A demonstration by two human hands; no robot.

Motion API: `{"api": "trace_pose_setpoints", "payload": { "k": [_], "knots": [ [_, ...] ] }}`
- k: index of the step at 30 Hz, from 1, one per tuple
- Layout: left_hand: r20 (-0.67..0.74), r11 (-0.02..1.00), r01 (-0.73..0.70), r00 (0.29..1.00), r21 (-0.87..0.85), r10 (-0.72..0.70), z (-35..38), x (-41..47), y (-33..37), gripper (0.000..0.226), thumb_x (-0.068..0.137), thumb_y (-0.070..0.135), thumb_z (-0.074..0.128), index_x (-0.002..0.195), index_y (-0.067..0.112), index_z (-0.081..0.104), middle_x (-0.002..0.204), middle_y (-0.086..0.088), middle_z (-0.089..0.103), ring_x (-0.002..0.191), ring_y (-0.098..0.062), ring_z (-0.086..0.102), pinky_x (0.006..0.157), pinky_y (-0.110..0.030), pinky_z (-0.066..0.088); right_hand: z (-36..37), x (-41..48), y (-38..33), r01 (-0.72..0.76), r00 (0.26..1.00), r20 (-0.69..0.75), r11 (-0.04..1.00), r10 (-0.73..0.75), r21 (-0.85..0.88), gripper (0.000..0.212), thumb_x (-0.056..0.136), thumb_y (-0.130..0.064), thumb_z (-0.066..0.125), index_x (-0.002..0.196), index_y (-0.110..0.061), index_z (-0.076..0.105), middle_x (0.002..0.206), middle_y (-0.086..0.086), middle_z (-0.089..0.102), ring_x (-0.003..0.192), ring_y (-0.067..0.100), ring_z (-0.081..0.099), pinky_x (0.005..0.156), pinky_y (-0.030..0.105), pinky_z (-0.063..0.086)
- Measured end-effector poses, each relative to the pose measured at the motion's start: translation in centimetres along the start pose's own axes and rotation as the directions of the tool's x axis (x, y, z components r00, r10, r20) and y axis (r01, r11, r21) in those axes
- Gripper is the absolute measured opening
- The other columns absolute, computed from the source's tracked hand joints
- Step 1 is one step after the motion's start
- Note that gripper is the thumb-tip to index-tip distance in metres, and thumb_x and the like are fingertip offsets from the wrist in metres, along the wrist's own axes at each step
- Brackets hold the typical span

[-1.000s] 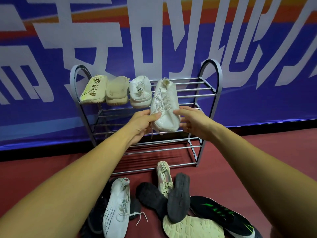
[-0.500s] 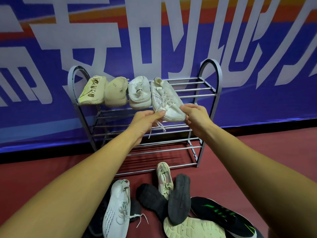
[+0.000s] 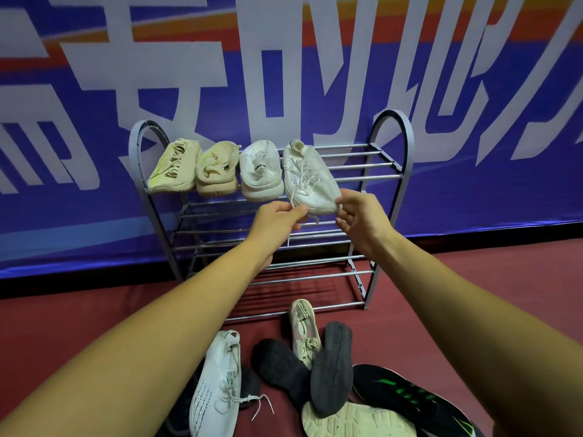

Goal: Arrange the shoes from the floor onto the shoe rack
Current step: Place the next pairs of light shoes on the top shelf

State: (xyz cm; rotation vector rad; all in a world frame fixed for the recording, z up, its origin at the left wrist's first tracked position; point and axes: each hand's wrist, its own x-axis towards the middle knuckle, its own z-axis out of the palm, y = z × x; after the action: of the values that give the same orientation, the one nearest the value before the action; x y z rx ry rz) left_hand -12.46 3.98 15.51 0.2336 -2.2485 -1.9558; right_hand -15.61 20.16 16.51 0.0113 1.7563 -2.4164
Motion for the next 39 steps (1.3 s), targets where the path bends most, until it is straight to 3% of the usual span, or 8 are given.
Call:
{"api": "trace_pose_setpoints", "payload": {
  "k": [6,10,13,17,23,29,35,39],
  "knots": [
    [-0.075,0.998,-0.037,0.997,-0.058,0.032,0.8,0.3,0.6,0.024,0.09,0.028,0.068,0.102,0.006,0.073,0.101,-0.012,0.074,0.074,-0.009,0.059,0.069,-0.02,0.046,-0.2,0.1,-0.4,-0.007,1.0,0.002,0.992,0.007,0.126,0.051,0.086,-0.001,0.063,0.135,-0.002,0.049,0.109,0.009,0.069,0.09,0.014,0.066,0.086,0.028,0.046],
    [-0.101,0.997,-0.078,0.992,-0.002,0.078,0.9,0.3,1.1,0.032,0.092,0.03,0.066,0.106,0.001,0.071,0.097,-0.01,0.072,0.072,-0.007,0.058,0.066,-0.015,0.045,0.1,-0.1,-0.5,0.032,0.998,-0.055,0.994,-0.026,0.108,0.052,0.089,-0.004,0.068,0.136,-0.003,0.046,0.116,0.021,0.069,0.109,0.034,0.068,0.104,0.038,0.048],
    [-0.1,0.996,-0.092,0.991,0.012,0.093,0.8,0.2,1.1,0.032,0.092,0.032,0.066,0.105,0.003,0.071,0.096,-0.008,0.072,0.074,-0.008,0.058,0.072,-0.02,0.047,0.0,-0.5,-0.6,-0.008,1.0,0.015,1.0,0.008,0.012,0.043,0.093,-0.015,0.065,0.132,-0.005,0.051,0.105,0.015,0.071,0.091,0.026,0.07,0.082,0.03,0.053],
    [-0.065,0.996,-0.075,0.995,0.042,0.077,0.6,0.2,1.2,0.035,0.09,0.036,0.066,0.115,0.01,0.067,0.101,-0.004,0.072,0.08,-0.011,0.062,0.073,-0.022,0.048,0.2,-0.7,-0.9,0.023,0.999,0.039,1.0,-0.022,-0.006,0.014,0.089,-0.006,0.056,0.102,-0.01,0.059,0.091,0.013,0.064,0.071,0.016,0.053,0.063,0.026,0.037],
    [-0.062,0.998,-0.053,0.997,0.029,0.054,0.7,0.1,1.5,0.027,0.092,0.03,0.063,0.112,0.013,0.066,0.104,-0.004,0.073,0.078,-0.009,0.064,0.067,-0.022,0.046,0.9,-0.1,-0.1,0.101,0.995,-0.014,0.988,-0.103,-0.117,0.046,0.082,-0.009,0.056,0.127,-0.018,0.055,0.092,0.0,0.07,0.079,0.016,0.06,0.072,0.03,0.042],
    [-0.079,0.997,-0.072,0.994,0.018,0.073,0.6,0.4,2.0,0.02,0.093,0.019,0.055,0.108,0.014,0.067,0.1,-0.006,0.074,0.075,-0.007,0.062,0.061,-0.019,0.043,1.8,0.4,0.4,0.101,0.994,-0.019,0.988,-0.104,-0.118,0.046,0.084,-0.008,0.056,0.127,-0.023,0.054,0.089,-0.003,0.07,0.078,0.015,0.061,0.073,0.031,0.041],
    [-0.086,0.996,-0.08,0.993,0.032,0.083,1.1,0.6,1.9,0.017,0.089,0.018,0.059,0.103,0.012,0.068,0.101,-0.013,0.073,0.079,-0.012,0.063,0.075,-0.027,0.049,1.8,1.3,0.6,0.076,0.997,-0.009,0.993,-0.077,-0.093,0.045,0.087,-0.011,0.057,0.132,-0.019,0.054,0.093,-0.002,0.069,0.07,0.008,0.057,0.069,0.027,0.041],
    [-0.087,0.998,-0.06,0.994,0.006,0.06,0.9,0.6,1.9,0.017,0.087,0.013,0.063,0.089,0.03,0.061,0.099,-0.009,0.073,0.081,-0.012,0.062,0.072,-0.024,0.047,1.7,1.7,0.7,0.096,0.995,-0.018,0.983,-0.099,-0.154,0.042,0.093,-0.019,0.063,0.133,-0.02,0.051,0.106,0.002,0.067,0.078,0.009,0.059,0.073,0.028,0.045]
  ]
}}
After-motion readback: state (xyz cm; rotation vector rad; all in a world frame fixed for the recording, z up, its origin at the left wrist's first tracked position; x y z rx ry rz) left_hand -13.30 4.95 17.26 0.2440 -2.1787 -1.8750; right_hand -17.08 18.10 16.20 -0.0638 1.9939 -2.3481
